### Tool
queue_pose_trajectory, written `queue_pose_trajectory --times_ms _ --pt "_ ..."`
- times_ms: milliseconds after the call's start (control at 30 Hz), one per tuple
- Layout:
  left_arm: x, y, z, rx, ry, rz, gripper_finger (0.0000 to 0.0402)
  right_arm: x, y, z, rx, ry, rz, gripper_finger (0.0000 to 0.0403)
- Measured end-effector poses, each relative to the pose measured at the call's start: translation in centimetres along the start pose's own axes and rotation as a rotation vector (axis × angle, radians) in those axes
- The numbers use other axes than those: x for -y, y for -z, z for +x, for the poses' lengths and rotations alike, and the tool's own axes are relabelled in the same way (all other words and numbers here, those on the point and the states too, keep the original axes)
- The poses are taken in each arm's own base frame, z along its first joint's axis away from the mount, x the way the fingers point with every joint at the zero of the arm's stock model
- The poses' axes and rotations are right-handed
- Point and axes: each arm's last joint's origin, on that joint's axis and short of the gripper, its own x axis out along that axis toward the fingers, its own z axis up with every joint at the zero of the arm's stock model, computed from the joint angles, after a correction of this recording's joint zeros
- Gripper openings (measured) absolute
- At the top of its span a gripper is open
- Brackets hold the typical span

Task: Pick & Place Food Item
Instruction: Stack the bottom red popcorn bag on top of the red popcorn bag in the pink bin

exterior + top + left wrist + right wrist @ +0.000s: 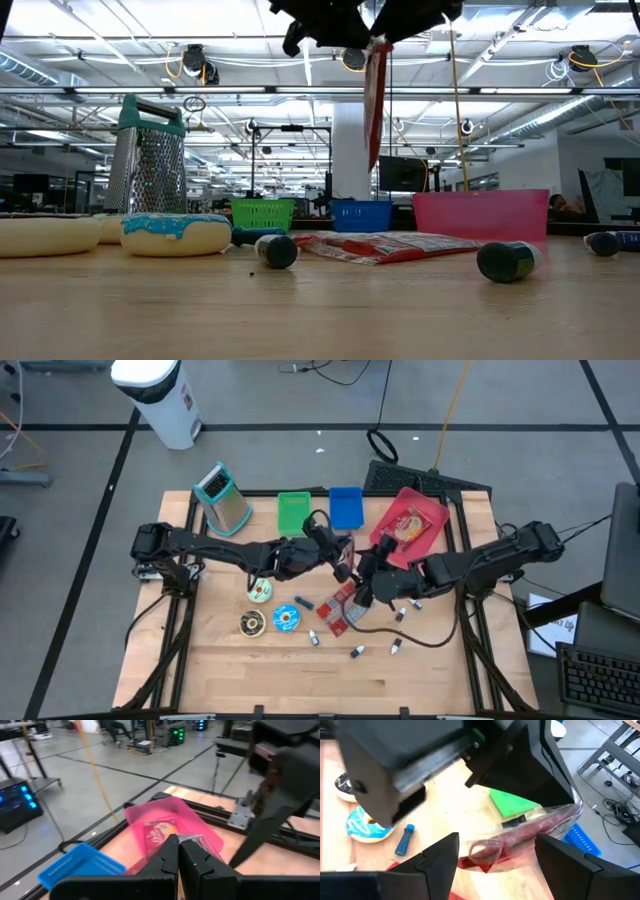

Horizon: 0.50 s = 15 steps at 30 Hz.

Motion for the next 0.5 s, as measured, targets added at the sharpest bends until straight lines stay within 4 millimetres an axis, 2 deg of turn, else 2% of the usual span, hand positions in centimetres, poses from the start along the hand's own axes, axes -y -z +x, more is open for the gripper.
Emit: queue_pose_trajectory --times_ms 500 --pt "1.3 -0.1 -0.7 0.019 0.084 0.014 0.0 1.0 1.2 -1.1 -0.096 0.029 0.047 0.0249"
